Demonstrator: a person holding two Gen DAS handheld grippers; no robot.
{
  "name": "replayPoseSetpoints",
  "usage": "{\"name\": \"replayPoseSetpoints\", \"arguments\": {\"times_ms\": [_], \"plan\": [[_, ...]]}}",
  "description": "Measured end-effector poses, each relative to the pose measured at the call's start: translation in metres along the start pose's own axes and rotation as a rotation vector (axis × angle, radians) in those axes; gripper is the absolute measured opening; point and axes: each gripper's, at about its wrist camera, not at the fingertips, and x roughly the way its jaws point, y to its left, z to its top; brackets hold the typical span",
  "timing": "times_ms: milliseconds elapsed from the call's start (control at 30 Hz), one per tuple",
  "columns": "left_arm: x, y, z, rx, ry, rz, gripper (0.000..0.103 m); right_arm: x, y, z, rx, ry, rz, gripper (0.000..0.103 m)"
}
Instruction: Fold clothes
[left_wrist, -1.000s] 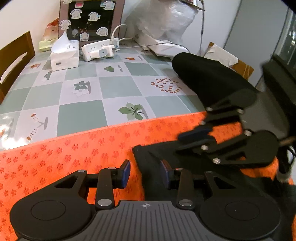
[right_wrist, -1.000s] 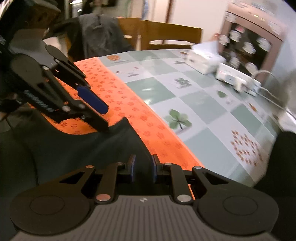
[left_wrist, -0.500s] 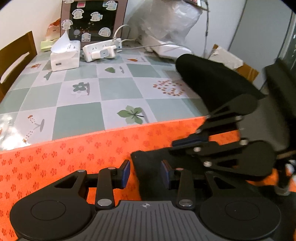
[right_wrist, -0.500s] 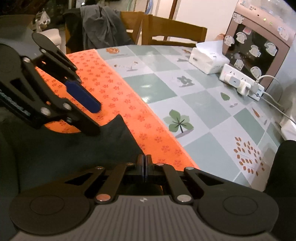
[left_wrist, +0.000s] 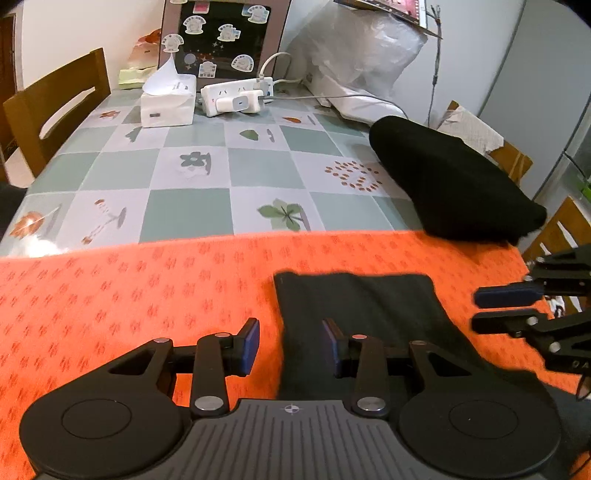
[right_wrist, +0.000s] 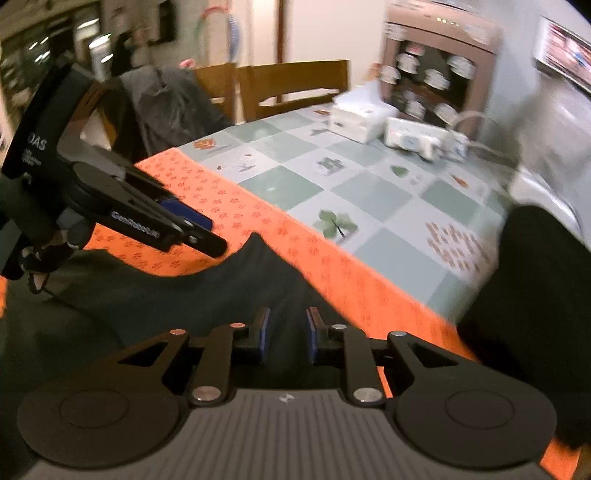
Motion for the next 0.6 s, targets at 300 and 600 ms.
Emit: {"name": "replayPoseSetpoints", "arguments": {"times_ms": [300, 600], "plan": [[-0.07, -0.022, -0.053, 0.033, 0.014, -0.003, 0.044, -0.094, 0.02, -0.075, 0.215, -0.009, -0.121, 0.025], [-0.124, -0.025, -0.112, 0.043, 0.025, 0.055, 0.044, -0.142, 0.04, -0.154, 0.384, 0.018, -0.219, 0.028]]}}
